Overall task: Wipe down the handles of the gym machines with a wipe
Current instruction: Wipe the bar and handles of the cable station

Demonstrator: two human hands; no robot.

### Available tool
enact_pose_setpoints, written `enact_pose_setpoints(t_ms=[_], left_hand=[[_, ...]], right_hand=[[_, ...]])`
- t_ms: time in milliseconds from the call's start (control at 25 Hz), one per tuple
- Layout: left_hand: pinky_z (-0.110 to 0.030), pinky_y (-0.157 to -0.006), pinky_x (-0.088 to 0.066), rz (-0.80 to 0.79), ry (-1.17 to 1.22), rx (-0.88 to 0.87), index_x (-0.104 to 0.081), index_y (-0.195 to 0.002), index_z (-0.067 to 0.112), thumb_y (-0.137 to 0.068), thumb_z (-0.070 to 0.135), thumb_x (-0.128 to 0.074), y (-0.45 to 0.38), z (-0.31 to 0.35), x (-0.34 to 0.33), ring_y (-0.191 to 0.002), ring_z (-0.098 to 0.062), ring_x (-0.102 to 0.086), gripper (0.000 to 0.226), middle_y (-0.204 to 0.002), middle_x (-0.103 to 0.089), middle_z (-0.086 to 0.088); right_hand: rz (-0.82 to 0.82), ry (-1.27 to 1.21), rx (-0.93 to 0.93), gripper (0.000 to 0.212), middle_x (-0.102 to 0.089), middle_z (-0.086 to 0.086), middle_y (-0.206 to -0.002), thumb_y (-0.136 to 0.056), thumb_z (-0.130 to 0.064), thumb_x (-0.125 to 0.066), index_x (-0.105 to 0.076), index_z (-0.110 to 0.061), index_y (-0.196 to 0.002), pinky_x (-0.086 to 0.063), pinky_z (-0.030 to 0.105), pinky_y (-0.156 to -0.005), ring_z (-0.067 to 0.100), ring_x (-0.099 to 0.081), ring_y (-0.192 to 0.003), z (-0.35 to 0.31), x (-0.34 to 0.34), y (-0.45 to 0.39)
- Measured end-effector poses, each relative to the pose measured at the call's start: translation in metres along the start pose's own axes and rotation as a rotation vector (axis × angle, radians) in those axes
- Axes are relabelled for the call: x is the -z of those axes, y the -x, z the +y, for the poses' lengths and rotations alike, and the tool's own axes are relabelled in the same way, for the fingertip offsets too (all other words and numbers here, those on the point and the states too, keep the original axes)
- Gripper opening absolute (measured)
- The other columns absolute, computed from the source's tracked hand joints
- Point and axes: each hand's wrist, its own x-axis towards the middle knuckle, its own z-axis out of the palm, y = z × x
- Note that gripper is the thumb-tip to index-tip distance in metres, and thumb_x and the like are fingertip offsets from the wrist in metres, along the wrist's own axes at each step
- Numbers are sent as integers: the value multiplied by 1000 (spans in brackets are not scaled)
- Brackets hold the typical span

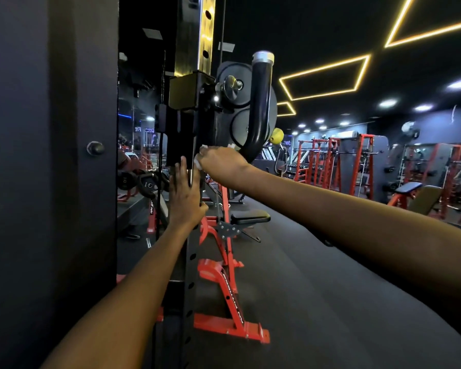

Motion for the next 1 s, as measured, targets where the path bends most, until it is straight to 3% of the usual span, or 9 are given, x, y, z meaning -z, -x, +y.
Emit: enact_pose_setpoints(t_ms=[120,240,360,440,560,640,760,920,1000], left_hand=[[-46,-119,-3,14,3,7,17,-146,20,-72,9,-73,1,1,-1,-143,-27,19,117,-156,20,-12],[-43,-118,2,23,-11,11,23,-143,22,-72,9,-75,3,2,-1,-140,-23,25,122,-154,26,-9],[-43,-119,1,21,-19,16,26,-141,23,-73,7,-72,4,3,-1,-139,-23,27,121,-150,31,-5],[-43,-119,-1,21,-21,15,23,-142,20,-73,6,-72,5,4,-2,-139,-23,26,118,-151,28,-9],[-41,-117,0,41,-23,32,19,-143,16,-74,5,-71,8,8,-5,-138,-23,26,114,-155,19,-16],[-39,-116,3,51,-25,42,18,-144,16,-73,4,-71,9,9,-6,-138,-23,25,115,-156,16,-17],[-39,-117,2,55,-37,37,19,-145,19,-70,6,-73,9,6,-7,-140,-21,23,119,-157,16,-15],[-42,-117,-2,49,-46,55,20,-145,22,-70,9,-75,9,6,-8,-144,-25,16,121,-158,14,-13],[-43,-116,0,31,-59,64,20,-144,21,-71,12,-75,10,8,-7,-146,-28,12,121,-158,14,-14]], right_hand=[[30,181,165,39,-29,16,-149,-98,-7,-34,-43,-6,-136,-41,42,-101,31,-42,-127,20,0,27],[-10,348,365,45,-17,8,-155,-98,-9,-34,-32,-11,-143,-14,38,-117,28,-21,-141,49,11,62],[-82,378,474,52,-11,-1,-155,-92,-14,-19,-22,-20,-143,6,30,-114,18,-3,-144,99,32,79],[-49,339,432,58,-16,-2,-154,-85,-9,-21,-28,-22,-141,-7,40,-119,19,-6,-144,137,41,78],[65,302,424,63,-26,4,-152,-80,2,-32,-37,-18,-140,-33,52,-108,27,-20,-142,155,37,73],[82,261,459,64,-31,9,-149,-80,2,-27,-36,-15,-141,-23,50,-113,28,-25,-139,139,24,72],[70,303,404,55,-30,14,-150,-93,1,-30,-22,-10,-146,-7,33,-114,25,-26,-140,94,14,71],[13,386,220,35,-53,20,-126,-96,-4,-38,-43,4,-131,-38,40,-105,32,-51,-116,32,3,42],[-5,356,124,31,-54,24,-120,-96,0,-34,-48,8,-122,-40,44,-99,36,-53,-110,12,-3,28]])
